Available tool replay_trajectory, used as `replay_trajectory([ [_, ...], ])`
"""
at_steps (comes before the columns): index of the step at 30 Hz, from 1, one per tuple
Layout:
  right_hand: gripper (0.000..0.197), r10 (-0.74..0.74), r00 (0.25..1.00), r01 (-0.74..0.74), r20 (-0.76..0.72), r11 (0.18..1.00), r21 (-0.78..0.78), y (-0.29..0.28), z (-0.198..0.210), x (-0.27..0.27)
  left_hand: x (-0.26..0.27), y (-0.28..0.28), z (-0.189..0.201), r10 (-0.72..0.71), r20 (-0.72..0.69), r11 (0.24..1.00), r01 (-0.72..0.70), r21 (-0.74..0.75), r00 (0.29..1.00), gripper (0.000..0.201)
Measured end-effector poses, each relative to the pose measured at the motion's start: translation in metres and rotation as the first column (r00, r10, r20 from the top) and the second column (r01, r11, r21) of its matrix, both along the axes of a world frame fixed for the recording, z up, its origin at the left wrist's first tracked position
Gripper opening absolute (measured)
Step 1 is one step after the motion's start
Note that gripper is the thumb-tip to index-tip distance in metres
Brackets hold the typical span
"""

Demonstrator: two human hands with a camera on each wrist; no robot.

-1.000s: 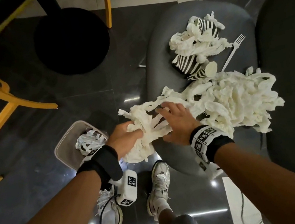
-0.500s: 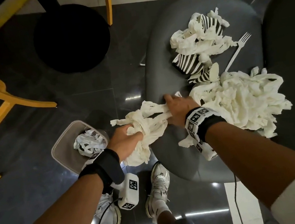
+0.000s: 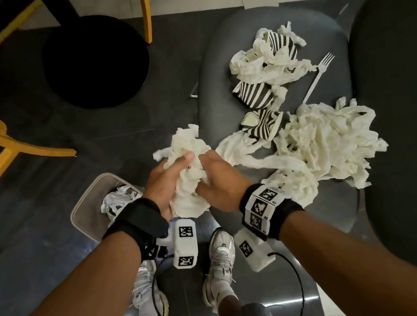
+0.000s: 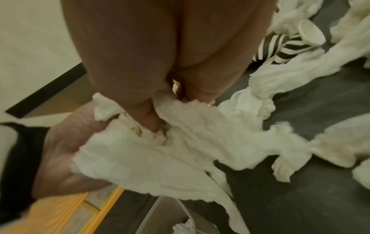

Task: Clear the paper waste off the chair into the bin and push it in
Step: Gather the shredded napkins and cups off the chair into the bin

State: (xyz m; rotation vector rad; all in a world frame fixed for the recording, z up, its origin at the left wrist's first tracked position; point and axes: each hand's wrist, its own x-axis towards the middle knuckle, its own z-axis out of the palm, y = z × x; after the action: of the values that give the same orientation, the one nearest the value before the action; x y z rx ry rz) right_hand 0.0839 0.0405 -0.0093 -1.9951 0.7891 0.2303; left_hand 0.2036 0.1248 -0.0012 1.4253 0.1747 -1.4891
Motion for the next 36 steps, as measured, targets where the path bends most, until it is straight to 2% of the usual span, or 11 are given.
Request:
replay_trajectory([
  [5,0.052,0.057,0.998,-0.061,-0.03,0.984,-0.169,0.002,0.002,-0.013,0.001,0.009,-0.004,-0.015,0.124,0.999,0.009,0.043,0.992,0.029],
  [8,0.082,-0.057,0.991,0.041,-0.124,0.991,-0.125,-0.007,0.009,-0.02,0.002,0.015,-0.007,-0.028,0.168,0.997,0.015,0.079,0.985,0.024],
  [11,0.112,0.128,0.959,-0.194,-0.253,0.947,-0.255,-0.021,-0.002,-0.029,0.004,0.023,-0.007,-0.023,0.128,0.997,0.013,0.079,0.991,0.025],
  [14,0.082,0.179,0.871,-0.333,-0.457,0.9,-0.281,-0.034,-0.015,-0.035,0.009,0.032,-0.008,-0.05,0.075,0.998,0.047,0.046,0.996,0.024],
  [17,0.037,0.12,0.9,-0.297,-0.419,0.873,-0.387,-0.034,-0.019,-0.031,0.017,0.038,-0.009,-0.051,0.091,0.998,0.046,0.05,0.995,0.023],
  [21,0.028,-0.032,0.988,-0.033,-0.153,0.916,-0.399,-0.019,-0.011,-0.007,0.023,0.043,-0.017,-0.06,0.188,0.995,0.043,0.093,0.98,0.032],
  [24,0.032,0.016,0.995,-0.063,-0.097,0.863,-0.501,-0.008,-0.001,0.013,0.025,0.047,-0.019,-0.053,0.206,0.995,0.033,0.096,0.977,0.036],
  [26,0.031,-0.034,0.998,0.011,-0.051,0.916,-0.401,-0.002,0.002,0.025,0.028,0.053,-0.018,-0.031,0.206,0.996,0.014,0.084,0.978,0.036],
  [28,0.03,-0.186,0.983,0.184,0.003,0.973,-0.136,0.008,0.0,0.041,0.035,0.059,-0.015,-0.009,0.201,0.998,-0.006,0.069,0.98,0.035],
  [31,0.031,-0.394,0.919,0.381,0.011,0.894,0.237,0.042,-0.003,0.07,0.051,0.075,-0.015,0.04,0.207,0.993,-0.063,0.103,0.978,0.031],
  [36,0.028,-0.411,0.911,0.367,0.017,0.83,0.419,0.097,-0.007,0.122,0.087,0.123,-0.018,0.154,0.194,0.975,-0.181,0.131,0.969,0.027],
])
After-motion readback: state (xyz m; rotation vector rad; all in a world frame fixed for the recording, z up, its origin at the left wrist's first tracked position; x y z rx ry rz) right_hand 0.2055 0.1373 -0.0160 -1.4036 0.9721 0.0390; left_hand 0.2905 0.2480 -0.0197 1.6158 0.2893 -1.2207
